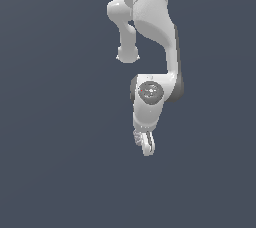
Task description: Pick up the object and move it to a goal position.
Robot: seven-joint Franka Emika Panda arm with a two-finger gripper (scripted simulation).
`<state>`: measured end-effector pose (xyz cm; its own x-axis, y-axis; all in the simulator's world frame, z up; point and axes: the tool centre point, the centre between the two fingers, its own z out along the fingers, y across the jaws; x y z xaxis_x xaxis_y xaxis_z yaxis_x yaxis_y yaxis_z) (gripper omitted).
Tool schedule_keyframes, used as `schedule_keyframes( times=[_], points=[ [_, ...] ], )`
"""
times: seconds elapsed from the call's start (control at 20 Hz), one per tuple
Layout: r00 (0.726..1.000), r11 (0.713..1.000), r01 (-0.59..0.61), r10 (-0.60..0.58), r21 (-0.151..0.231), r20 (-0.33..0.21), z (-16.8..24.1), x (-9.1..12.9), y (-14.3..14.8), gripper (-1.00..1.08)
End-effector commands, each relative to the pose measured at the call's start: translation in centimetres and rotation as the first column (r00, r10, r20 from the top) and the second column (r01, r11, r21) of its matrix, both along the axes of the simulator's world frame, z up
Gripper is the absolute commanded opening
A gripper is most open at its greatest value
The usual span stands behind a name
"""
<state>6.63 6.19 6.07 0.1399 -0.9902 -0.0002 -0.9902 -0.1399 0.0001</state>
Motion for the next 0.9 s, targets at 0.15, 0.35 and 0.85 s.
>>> schedule_keyframes(
  times=[0.15, 0.35, 0.85],
  points=[
    [1.0, 1.0, 0.002, -0.002, 0.0, 0.0, -1.74, 0.01, -0.02, 1.0],
    [1.0, 1.0, 0.001, -0.001, 0.0, 0.0, -1.7, 0.1, 0.03, -1.0],
    [1.0, 1.0, 0.001, -0.001, 0.0, 0.0, -1.7, 0.09, 0.02, -1.0]
  ],
)
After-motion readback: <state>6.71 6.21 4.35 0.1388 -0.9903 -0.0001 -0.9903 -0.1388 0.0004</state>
